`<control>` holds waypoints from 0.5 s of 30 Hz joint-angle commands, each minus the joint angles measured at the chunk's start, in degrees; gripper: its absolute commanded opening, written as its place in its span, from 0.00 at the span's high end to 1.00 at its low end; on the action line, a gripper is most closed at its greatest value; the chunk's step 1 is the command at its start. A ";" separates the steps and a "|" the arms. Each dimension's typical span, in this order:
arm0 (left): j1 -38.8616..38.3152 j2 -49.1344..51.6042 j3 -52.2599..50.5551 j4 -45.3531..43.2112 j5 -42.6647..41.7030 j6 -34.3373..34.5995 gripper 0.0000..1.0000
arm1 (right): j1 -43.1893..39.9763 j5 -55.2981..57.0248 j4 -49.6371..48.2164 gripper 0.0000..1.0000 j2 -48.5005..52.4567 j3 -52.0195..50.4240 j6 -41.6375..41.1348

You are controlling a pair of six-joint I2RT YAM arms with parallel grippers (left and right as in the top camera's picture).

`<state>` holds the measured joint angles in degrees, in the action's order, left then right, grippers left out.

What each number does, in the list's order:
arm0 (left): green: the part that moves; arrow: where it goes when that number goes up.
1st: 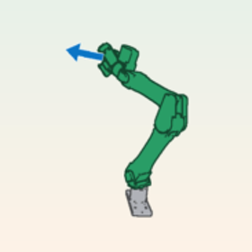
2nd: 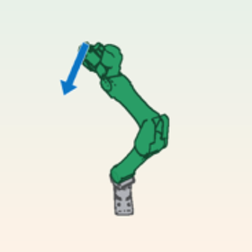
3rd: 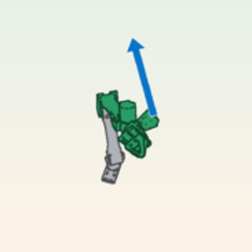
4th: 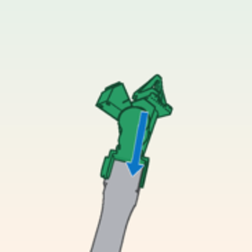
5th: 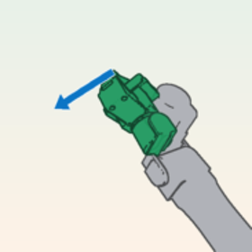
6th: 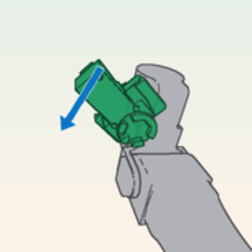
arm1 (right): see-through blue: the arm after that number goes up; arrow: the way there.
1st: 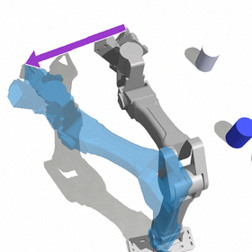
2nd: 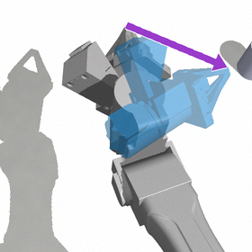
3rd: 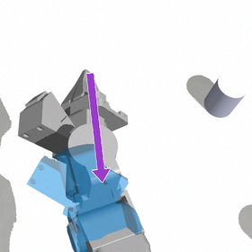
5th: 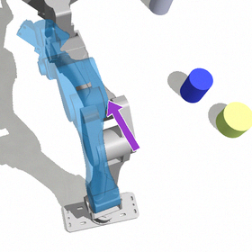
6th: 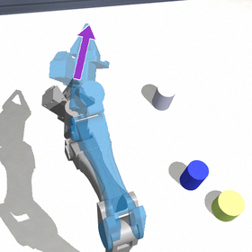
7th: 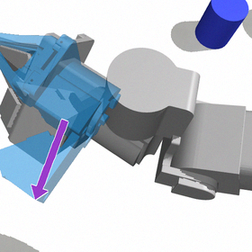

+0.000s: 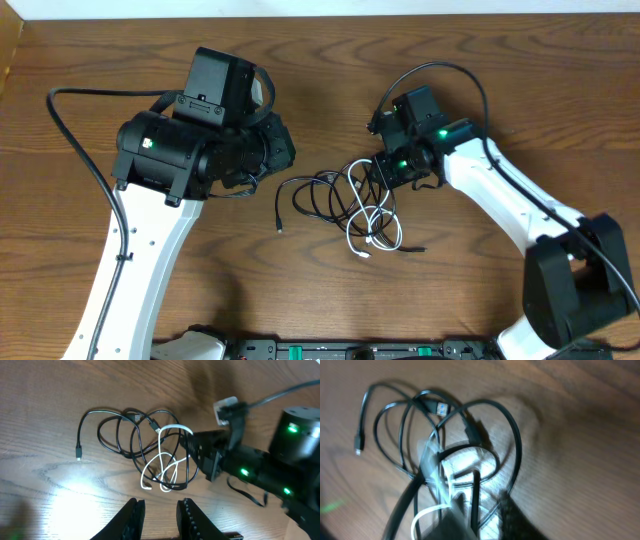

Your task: Untangle cables

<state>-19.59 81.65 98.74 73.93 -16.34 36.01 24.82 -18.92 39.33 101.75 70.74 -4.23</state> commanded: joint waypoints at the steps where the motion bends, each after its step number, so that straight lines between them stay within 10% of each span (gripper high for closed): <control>1: 0.24 0.35 -0.26 0.20 0.98 -0.39 0.73 | -0.55 -0.79 -1.05 0.96 0.83 0.02 -3.26; 15: 0.24 0.35 -0.26 0.20 2.08 -0.37 0.73 | -0.61 -7.80 0.26 0.98 -15.10 4.66 -13.07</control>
<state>-19.59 81.65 98.74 73.93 -15.07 36.01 24.38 -24.40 40.49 92.51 73.08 -9.91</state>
